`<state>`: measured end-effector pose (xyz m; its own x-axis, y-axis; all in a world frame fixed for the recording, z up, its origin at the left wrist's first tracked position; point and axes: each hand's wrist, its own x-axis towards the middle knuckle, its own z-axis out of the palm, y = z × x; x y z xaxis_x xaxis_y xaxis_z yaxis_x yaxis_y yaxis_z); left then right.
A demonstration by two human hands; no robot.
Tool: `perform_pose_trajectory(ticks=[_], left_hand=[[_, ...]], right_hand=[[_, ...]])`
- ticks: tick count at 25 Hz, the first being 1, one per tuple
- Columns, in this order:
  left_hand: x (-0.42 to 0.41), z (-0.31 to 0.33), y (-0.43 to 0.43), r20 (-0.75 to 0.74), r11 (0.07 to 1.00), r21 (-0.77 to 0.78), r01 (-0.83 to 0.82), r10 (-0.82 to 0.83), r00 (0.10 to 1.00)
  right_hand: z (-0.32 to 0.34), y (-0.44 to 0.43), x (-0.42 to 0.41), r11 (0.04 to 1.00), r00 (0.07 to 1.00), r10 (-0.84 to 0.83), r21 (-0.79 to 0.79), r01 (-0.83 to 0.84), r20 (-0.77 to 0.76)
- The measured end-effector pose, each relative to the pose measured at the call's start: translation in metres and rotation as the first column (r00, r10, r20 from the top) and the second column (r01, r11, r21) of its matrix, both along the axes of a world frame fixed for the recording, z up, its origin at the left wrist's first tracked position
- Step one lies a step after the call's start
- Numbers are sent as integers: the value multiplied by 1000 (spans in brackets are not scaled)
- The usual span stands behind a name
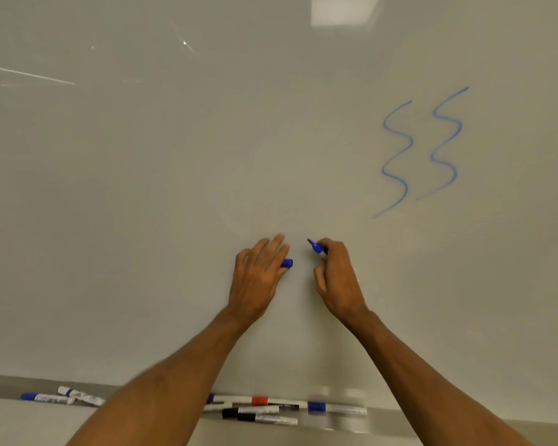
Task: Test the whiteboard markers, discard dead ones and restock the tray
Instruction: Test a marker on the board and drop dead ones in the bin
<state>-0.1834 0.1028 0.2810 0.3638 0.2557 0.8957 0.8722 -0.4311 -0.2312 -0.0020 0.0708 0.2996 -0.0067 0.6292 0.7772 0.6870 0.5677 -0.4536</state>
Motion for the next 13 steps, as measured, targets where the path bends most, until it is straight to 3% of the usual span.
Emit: perform_pose_trajectory(ticks=[3, 6, 10, 13], left_hand=[[9, 61, 11, -2, 997, 77, 5, -5, 1000], [18, 118, 21, -27, 988, 152, 24, -20, 999], [33, 178, 32, -69, 973, 228, 45, -30, 997], [43, 201, 43, -69, 973, 227, 40, -25, 997]], right_hand=[[50, 6, 6, 975, 998, -63, 212, 68, -31], [94, 7, 10, 954, 994, -24, 295, 56, -110], [135, 17, 16, 891, 997, -45, 450, 67, -59], [151, 20, 22, 884, 995, 17, 466, 31, -100]])
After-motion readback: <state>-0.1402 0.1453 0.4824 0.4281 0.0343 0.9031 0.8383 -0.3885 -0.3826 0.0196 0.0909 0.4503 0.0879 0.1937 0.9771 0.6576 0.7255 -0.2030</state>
